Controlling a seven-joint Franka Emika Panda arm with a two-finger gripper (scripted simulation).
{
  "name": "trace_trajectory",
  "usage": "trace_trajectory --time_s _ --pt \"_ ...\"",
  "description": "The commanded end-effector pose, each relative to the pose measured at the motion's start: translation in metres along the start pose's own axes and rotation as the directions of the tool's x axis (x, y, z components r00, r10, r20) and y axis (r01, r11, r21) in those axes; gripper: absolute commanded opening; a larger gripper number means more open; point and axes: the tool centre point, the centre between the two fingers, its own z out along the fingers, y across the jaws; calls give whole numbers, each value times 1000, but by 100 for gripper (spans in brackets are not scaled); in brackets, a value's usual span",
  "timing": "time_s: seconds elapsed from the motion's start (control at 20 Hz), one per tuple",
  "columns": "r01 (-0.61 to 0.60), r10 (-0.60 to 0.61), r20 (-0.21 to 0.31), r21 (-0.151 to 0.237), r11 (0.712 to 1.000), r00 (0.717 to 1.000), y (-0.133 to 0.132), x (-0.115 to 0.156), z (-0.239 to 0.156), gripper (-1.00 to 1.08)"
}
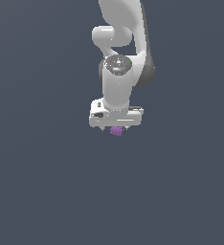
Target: Pick up the object and move it to a goal position.
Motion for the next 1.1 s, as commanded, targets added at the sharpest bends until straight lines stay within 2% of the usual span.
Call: trace_trajectory --time_s 0.0,0.15,0.5,1.05 --pt "0 0 0 0 1000 1000 0 0 0 100" --pt "-8 8 0 0 1000 1000 5 0 0 100" --pt "-73 73 3 -1 997 997 38 0 -1 100" --pt "-26 26 2 -1 1000 1000 36 -3 2 100"
